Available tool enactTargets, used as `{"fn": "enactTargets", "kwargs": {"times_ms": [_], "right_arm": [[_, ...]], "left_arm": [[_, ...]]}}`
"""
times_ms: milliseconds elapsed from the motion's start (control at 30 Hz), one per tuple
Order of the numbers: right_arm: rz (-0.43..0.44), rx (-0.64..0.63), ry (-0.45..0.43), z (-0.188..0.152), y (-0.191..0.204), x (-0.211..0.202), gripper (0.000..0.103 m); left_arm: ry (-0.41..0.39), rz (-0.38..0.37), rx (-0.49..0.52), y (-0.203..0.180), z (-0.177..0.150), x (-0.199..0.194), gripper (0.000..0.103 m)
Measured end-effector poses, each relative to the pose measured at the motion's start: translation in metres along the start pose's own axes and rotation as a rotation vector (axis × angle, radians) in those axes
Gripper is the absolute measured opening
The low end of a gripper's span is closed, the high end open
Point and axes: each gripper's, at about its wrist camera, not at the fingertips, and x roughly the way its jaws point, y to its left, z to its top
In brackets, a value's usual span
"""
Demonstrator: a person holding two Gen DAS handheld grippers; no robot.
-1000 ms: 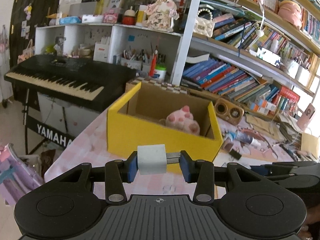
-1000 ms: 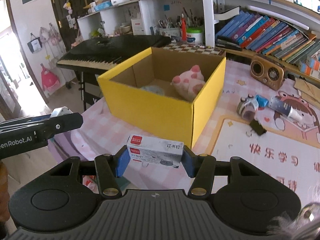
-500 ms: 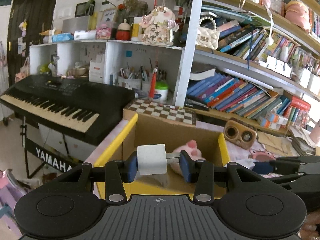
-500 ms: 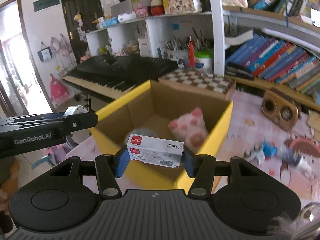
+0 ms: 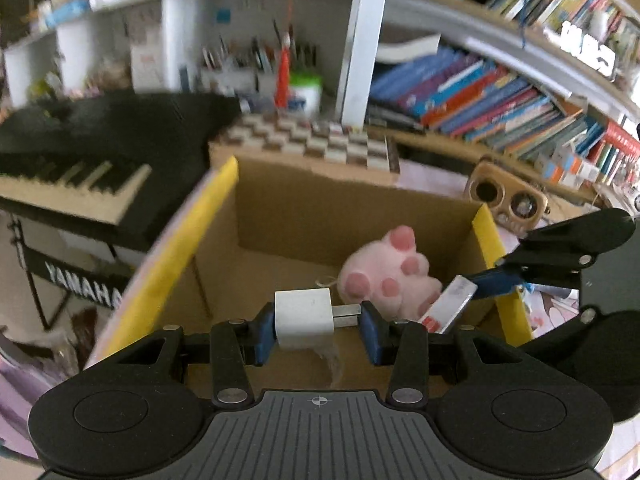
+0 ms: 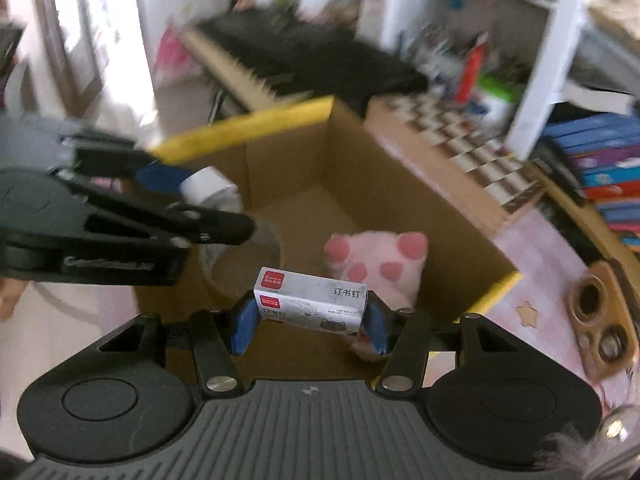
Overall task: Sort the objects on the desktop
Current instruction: 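Open the left tool to drop the plug while the right tool releases the staple box into the box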
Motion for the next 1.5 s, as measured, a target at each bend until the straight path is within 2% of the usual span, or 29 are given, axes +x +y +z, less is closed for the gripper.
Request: {"fn": "enactTargets", "kwargs": {"times_ms": [233,433,633,733,800,1000,1167,1333,1500], "right_arm": [[0.06,-0.106,0.153,0.007,-0.011,0.045,0.053],[0.107,-0.336,0.223,0.012,0.011,0.058,0.053],[0.189,-0.405,0.281,0.012,0.026,0.068,0.054],[0.192,-0.411,0.287,0.014,0.028,0.068,0.054],[0.193,-0.397,0.284,0.015,0.027,0.067,0.055],[0.18,-0.242,0.231,0.018,0.011,0.053,0.061],[0.125,-0.149,0.131,0.015,0.001,0.018,0.064],[0.038,-0.06,0.029,0.006,-0.002,-0.025,0.067],[-0.055,0.031,-0.083,-0.004,0.001,-0.058,0.068]], "left_arm": [[0.215,-0.049,0.046,-0.005,0.007,0.051,0.042],[0.259,-0.034,0.125,-0.014,0.012,0.061,0.042],[0.272,-0.03,0.127,-0.013,0.011,0.06,0.042],[0.23,-0.028,0.108,-0.01,0.011,0.055,0.045],[0.202,0.006,0.116,-0.01,0.01,0.048,0.057],[0.101,0.046,0.139,-0.01,0.004,0.013,0.057],[-0.006,0.042,0.114,-0.011,0.001,-0.023,0.062],[-0.12,0.04,0.001,-0.009,-0.003,-0.053,0.064],[-0.205,0.063,0.002,-0.013,-0.013,-0.083,0.066]]}}
